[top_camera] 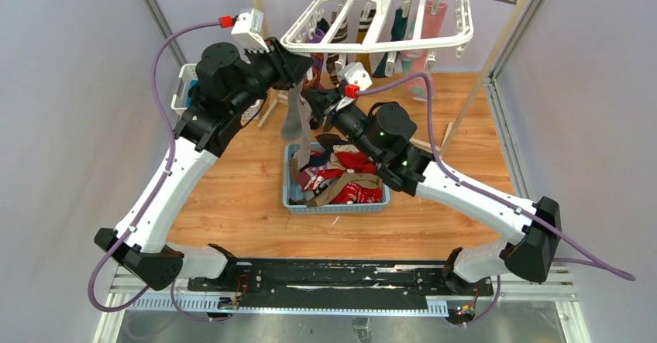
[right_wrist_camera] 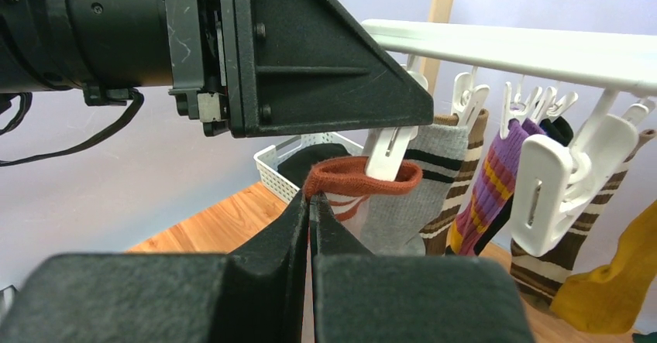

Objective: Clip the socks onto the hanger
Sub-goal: Clamp the sock onto the hanger.

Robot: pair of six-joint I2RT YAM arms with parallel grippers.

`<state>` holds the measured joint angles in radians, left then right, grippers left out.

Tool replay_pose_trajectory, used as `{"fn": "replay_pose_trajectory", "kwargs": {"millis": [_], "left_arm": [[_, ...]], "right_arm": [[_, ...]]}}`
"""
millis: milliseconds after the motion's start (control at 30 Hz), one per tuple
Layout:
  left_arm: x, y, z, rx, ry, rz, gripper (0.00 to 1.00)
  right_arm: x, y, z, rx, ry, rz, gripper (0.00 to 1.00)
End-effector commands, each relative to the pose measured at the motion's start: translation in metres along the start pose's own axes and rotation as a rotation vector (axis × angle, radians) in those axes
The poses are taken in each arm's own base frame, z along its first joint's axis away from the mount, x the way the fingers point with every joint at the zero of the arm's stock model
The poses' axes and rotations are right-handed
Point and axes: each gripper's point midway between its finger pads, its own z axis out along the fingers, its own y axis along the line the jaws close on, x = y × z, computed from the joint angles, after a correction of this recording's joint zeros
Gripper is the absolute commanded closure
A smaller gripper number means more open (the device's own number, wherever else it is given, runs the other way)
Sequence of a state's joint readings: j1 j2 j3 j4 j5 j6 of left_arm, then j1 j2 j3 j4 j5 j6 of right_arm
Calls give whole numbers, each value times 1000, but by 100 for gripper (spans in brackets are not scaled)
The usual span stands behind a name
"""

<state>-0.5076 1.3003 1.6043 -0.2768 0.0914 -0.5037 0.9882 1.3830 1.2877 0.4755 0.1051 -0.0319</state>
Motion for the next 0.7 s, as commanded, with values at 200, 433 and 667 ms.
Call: {"fn": "replay_pose_trajectory", "kwargs": {"millis": [200,433,667], "left_arm": [[-8,-2,-4,-2,-37,24,100],[-10,-3,-5,0,-44,28,100],[-10,-2,-6,2,-47,44,100]], "right_arm": [[-42,-2,-15,7,-88,-20,100],[-31,-1,-13,7,-58,-26,100],[-24,-8,-18,37,-34,-45,100]]}}
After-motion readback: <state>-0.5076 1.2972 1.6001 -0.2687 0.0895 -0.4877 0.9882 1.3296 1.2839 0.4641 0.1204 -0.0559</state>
